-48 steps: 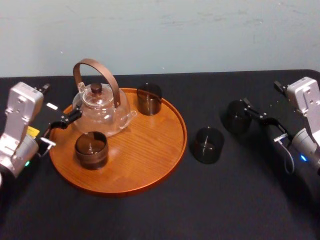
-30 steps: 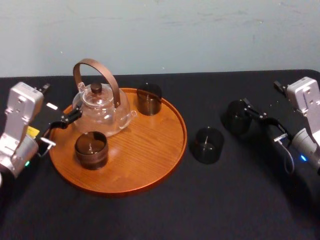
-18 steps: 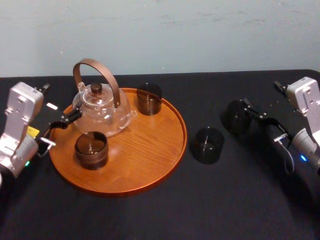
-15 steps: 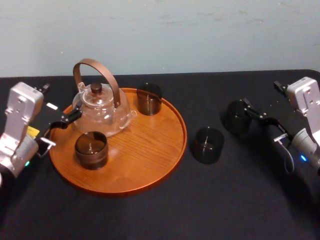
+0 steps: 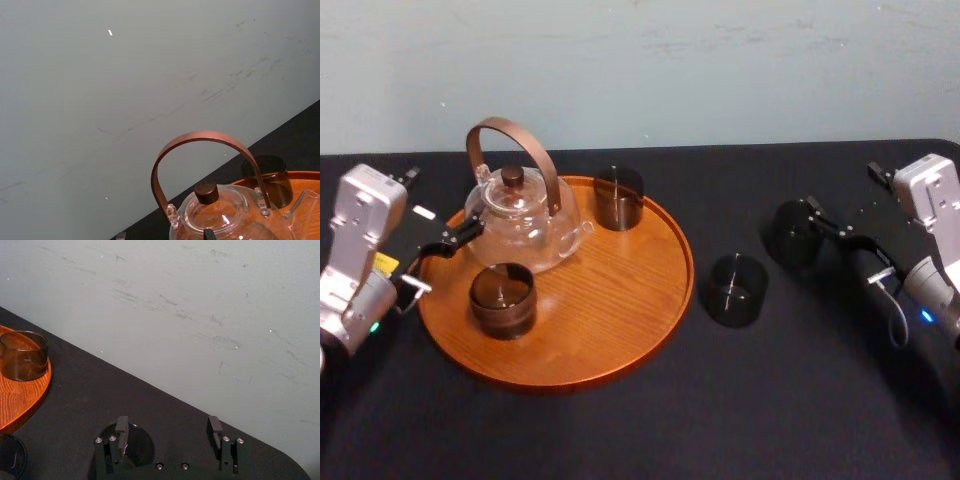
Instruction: Pick up the glass from the table and place it on the tray.
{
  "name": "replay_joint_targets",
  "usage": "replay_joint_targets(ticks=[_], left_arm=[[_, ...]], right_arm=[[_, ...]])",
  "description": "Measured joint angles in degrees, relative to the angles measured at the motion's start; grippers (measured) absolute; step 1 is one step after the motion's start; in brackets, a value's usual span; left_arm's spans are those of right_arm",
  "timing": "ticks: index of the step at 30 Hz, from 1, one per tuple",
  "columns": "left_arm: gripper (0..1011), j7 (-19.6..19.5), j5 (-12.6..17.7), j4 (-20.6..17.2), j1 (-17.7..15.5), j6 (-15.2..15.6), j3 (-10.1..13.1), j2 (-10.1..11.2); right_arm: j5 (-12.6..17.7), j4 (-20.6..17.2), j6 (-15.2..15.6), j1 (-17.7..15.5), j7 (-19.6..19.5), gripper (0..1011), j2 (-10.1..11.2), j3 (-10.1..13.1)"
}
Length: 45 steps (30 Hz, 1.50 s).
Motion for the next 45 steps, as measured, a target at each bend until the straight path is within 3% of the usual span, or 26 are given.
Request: replay_joint_targets(ticks=[34, 45], left_arm=[[1001, 0.0, 0.0, 0.0, 0.0, 0.0, 0.0, 0.0], [1001, 0.0, 0.0, 0.0, 0.0, 0.0, 0.0, 0.0]], right_arm=[[0.0, 0.0, 0.0, 0.0, 0.0, 1002, 0.0, 0.0], [1.2, -4.0, 1.1, -3.1, 1.5, 1002, 0.4, 2.7]])
